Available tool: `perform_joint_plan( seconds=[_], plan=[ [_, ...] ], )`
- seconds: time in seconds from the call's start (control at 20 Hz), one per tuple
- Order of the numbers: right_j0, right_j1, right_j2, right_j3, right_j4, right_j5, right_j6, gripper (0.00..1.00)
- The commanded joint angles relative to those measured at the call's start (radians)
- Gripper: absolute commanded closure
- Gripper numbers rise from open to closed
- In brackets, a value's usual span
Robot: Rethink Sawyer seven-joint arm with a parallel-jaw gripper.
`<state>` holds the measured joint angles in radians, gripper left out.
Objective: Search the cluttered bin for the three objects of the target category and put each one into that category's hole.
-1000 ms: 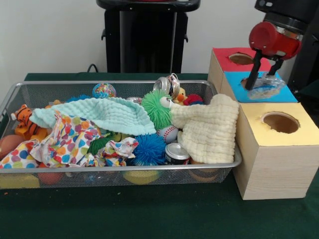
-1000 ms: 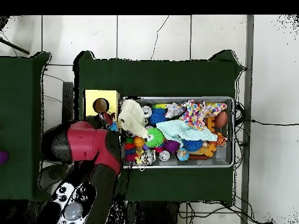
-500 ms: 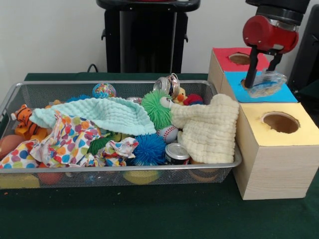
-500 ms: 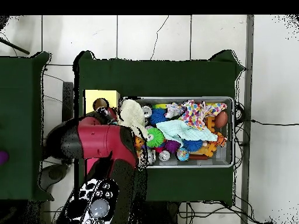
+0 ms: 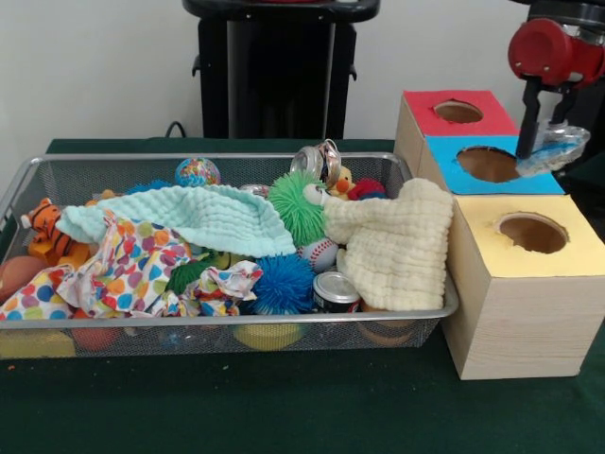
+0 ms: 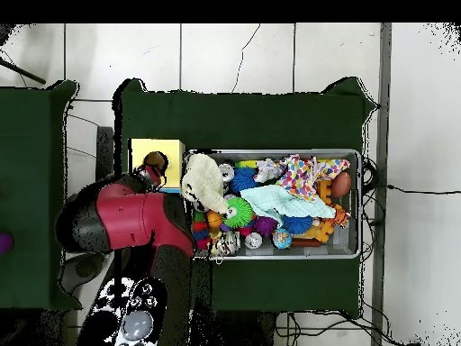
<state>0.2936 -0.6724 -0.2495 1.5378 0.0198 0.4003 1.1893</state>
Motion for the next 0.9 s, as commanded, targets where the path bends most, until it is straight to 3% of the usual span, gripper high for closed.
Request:
perform_joint_plan(
  seconds=[0.05, 0.9],
  plan=[
    [-0.044, -0.022, 0.136, 0.093, -0.053, 0.028, 0.063, 0.0],
    [-0.167, -0.087, 0.274, 0.184, -0.07, -0.026, 0.056, 0.0]
  ],
)
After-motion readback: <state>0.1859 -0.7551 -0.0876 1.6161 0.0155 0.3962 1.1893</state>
